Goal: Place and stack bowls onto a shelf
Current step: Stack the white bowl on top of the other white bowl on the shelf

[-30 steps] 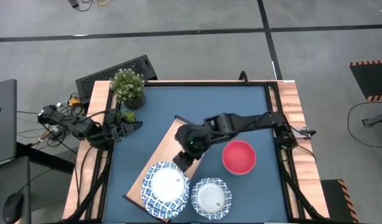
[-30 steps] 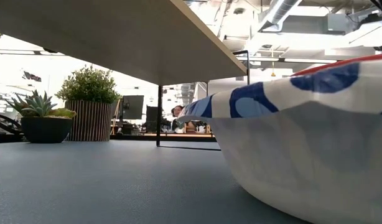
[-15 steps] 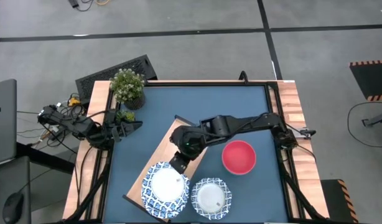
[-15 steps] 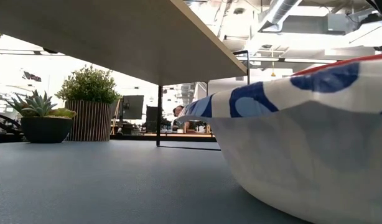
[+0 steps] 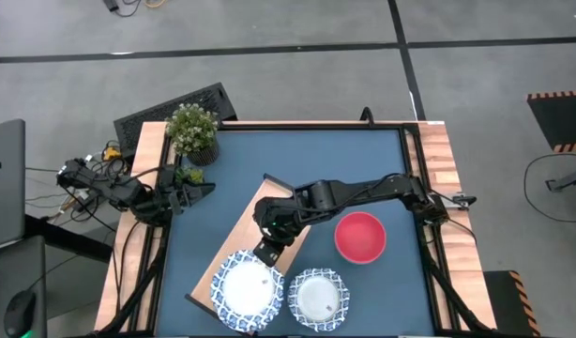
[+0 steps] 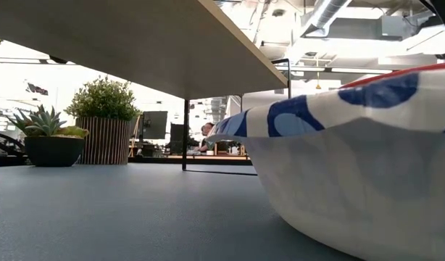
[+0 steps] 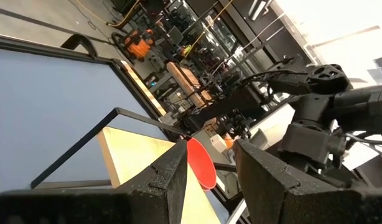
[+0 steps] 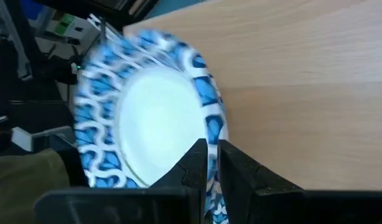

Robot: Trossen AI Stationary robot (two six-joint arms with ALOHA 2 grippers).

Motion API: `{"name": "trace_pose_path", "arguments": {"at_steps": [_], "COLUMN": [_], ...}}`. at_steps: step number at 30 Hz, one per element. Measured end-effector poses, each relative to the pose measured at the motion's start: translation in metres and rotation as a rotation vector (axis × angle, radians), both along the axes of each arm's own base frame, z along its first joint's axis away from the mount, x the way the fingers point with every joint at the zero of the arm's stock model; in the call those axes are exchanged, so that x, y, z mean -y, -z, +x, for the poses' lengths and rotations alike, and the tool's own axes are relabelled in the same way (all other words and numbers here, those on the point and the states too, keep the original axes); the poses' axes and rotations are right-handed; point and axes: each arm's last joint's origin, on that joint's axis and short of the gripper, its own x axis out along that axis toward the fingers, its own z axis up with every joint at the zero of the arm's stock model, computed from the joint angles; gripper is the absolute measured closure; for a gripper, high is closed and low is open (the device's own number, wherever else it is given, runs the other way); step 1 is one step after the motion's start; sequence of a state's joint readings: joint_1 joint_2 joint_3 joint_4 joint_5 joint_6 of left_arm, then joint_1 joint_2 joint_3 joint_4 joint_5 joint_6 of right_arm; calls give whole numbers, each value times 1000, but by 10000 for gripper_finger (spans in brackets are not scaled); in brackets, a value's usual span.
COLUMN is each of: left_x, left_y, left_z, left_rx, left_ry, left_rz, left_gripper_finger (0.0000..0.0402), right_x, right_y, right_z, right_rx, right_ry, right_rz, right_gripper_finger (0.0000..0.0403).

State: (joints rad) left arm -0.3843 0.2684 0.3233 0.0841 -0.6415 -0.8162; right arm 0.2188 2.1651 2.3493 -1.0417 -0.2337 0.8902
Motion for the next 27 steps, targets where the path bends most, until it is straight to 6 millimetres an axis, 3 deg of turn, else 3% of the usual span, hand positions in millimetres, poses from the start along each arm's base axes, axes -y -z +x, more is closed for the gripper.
{"name": "trace_pose_path", "arguments": {"at_steps": [8,12,15,21,27], "left_x": [0,0,0,0,0], "left_y": [0,0,0,0,1], "left_z": [0,0,0,0,0], "left_rx": [-4,-4,-4,-4,-8], "left_ry": [0,4,6,6,6], "left_rz": [2,2,3,3,4], "left_gripper_finger": [281,281,281,281,281], "right_x": [3,-8,-29,-79,-135], "right_y": [-4,-21,-32,-15,16], "right_z": [-1,-19,-43,-103,-123], "right_rx": [8,15,-40,-443,-497], "right_ry": [6,-5,-13,115,320], "right_rz": [1,16,-14,-170,-117], "right_gripper_finger": [340,340,340,336,290]}}
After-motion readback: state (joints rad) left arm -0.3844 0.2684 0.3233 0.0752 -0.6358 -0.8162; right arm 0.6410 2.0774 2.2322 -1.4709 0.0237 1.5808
